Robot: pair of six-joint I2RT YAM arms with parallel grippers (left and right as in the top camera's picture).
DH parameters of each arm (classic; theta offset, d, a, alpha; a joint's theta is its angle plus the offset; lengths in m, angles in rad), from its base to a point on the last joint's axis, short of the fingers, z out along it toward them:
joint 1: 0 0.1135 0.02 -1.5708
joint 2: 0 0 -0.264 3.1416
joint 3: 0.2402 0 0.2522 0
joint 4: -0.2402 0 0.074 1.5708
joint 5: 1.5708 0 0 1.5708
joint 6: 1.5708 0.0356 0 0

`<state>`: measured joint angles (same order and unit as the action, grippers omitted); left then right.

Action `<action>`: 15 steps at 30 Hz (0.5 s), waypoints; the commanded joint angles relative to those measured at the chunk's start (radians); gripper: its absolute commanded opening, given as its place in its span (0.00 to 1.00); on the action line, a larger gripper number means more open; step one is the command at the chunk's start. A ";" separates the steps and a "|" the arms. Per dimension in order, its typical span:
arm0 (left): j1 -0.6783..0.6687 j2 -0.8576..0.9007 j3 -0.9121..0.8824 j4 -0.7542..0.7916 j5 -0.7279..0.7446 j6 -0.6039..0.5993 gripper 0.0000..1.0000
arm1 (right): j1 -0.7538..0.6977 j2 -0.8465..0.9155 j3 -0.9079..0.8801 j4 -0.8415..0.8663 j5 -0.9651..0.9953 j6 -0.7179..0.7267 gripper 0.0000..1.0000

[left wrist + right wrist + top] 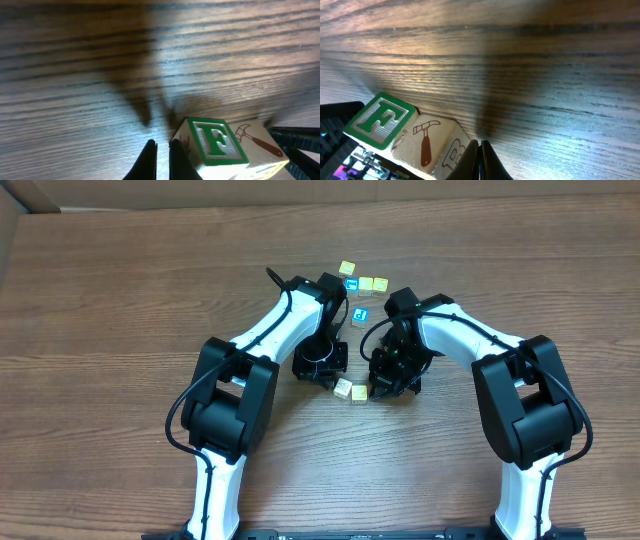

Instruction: Flip 5 blocks

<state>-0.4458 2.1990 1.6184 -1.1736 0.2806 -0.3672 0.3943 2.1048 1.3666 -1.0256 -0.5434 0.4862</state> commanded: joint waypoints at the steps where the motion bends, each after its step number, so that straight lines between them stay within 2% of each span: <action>1: -0.008 -0.008 0.005 -0.008 0.059 -0.014 0.04 | 0.004 -0.008 -0.006 -0.005 -0.029 0.016 0.05; 10: -0.008 -0.008 0.005 -0.059 0.060 -0.014 0.04 | 0.004 -0.008 -0.006 -0.004 -0.039 0.043 0.05; 15: 0.001 -0.008 0.016 -0.071 -0.030 -0.014 0.04 | 0.003 -0.008 -0.006 -0.003 -0.031 0.042 0.05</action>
<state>-0.4454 2.1990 1.6184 -1.2388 0.3099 -0.3676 0.3943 2.1048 1.3666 -1.0325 -0.5720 0.5198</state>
